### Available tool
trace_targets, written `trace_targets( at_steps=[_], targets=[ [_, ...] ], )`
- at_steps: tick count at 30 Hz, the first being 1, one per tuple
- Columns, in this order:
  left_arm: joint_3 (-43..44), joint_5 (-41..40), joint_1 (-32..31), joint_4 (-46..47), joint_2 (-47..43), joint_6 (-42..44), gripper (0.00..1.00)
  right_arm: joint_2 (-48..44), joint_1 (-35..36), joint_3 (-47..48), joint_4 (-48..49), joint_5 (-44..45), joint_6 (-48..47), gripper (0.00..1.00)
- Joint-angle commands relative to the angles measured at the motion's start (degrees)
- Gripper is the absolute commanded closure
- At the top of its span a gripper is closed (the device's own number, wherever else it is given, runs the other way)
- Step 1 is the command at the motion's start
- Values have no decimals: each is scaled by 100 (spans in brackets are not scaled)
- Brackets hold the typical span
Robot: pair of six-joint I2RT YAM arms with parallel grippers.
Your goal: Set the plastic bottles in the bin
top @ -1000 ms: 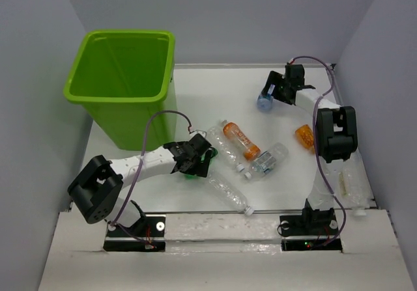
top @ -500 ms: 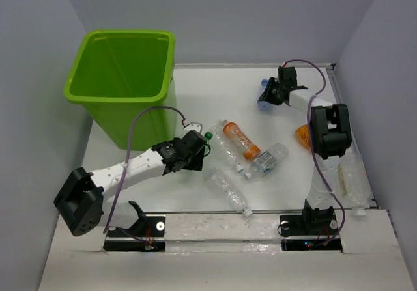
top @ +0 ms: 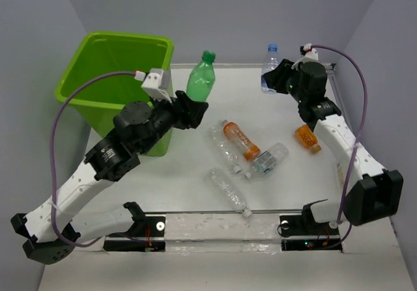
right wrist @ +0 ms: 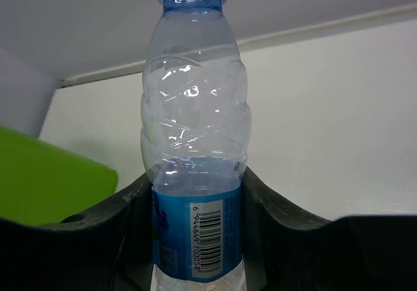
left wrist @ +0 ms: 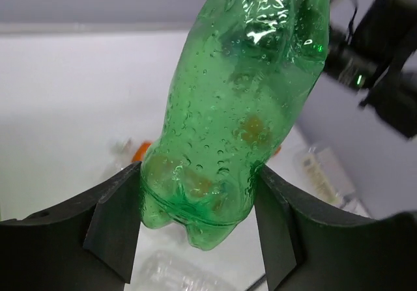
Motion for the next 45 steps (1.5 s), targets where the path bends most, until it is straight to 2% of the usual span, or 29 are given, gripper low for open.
trace_targets(
  at_steps=[1, 2, 5, 8, 9, 11, 13, 14, 15, 16, 21, 22, 23, 26, 27, 28, 30, 31, 34, 36, 38, 39, 41, 42, 43, 44, 45],
  targets=[
    [745, -1061, 5, 787, -185, 469, 57, -752, 683, -435, 302, 98, -45, 83],
    [1042, -1664, 75, 700, -72, 548, 57, -979, 971, -427, 293, 133, -80, 83],
    [1508, -1829, 399, 603, 105, 663, 57, -1157, 1403, -112, 118, 299, -212, 83],
    [1843, -1811, 1181, 376, 411, 681, 56, -1193, 1922, 300, -14, 344, -370, 84],
    [1888, -1863, 1644, 287, 465, 654, 55, -1140, 2028, 442, -49, 344, -414, 84],
    [1775, -1977, 2086, 190, 518, 645, 53, -983, 2440, 793, -154, 555, -589, 83],
    [1660, -1996, 2456, 102, 571, 610, 32, -771, 2704, 1382, -295, 625, -721, 84],
    [1564, -1839, 2805, -11, 606, 558, 10, -527, 2958, 1793, -330, 643, -852, 84],
    [1511, -1785, 2940, -38, 606, 558, 1, -394, 3082, 1797, -348, 643, -906, 83],
    [1389, -1689, 3124, -65, 580, 497, 1, -88, 3197, 2267, -366, 634, -1028, 83],
    [1247, -1214, 3169, -74, -43, 408, 1, 1143, 3865, 4070, -611, 538, -1363, 84],
    [1273, -1152, 3169, -109, -166, 391, 1, 1406, 3935, 4856, -673, 494, -1433, 84],
    [1291, -1100, 3169, -231, -272, 356, 1, 1983, 3997, 5299, -769, 485, -1469, 83],
    [1274, -704, 3169, -582, -738, 259, 1, 2900, 4252, 6609, -1016, 423, -1513, 83],
    [1247, -503, 3169, -679, -965, 189, 1, 3521, 4313, 7431, -1016, 423, -1487, 82],
    [1221, -406, 3161, -793, -1089, 154, 1, 3823, 4383, 7822, -1007, 423, -1460, 78],
    [1159, -204, 3161, -1145, -1404, 75, 1, 4490, 4384, 8639, -824, 143, -1373, 60],
    [1124, -133, 3169, -1259, -1520, 65, 1, 4572, 4384, 8670, -727, 98, -1338, 36],
    [1027, 192, 3169, -1716, -1854, 21, 1, 4285, 4384, 8057, -402, 45, -1398, 6],
    [983, 753, 3169, -1902, -1969, -22, 1, 4012, 4384, 7644, -296, 168, -1477, 2],
    [939, 1446, 3169, -1937, -1925, -58, 1, 3557, 4384, 7406, -348, 212, -1609, 3],
    [861, 2198, 3178, -1894, -1821, -66, 1, 3336, 4384, 7222, -392, 343, -1662, 5],
    [571, 3097, 3169, -1587, -1723, -206, 1, 2415, 4315, 6187, -401, 607, -1794, 15],
    [466, 3259, 3169, -1472, -1714, -251, 1, 2028, 4314, 5704, -384, 677, -1838, 20],
    [325, 3373, 3169, -1315, -1705, -277, 1, 1642, 4192, 4603, -383, 913, -1882, 30],
    [254, 3409, 3169, -1270, -1697, -286, 1, 1237, 4139, 3974, -383, 1020, -1891, 34],
    [193, 3488, 3161, -1226, -1697, -286, 1, 415, 3929, 3341, -357, 1082, -1873, 41]
  ],
)
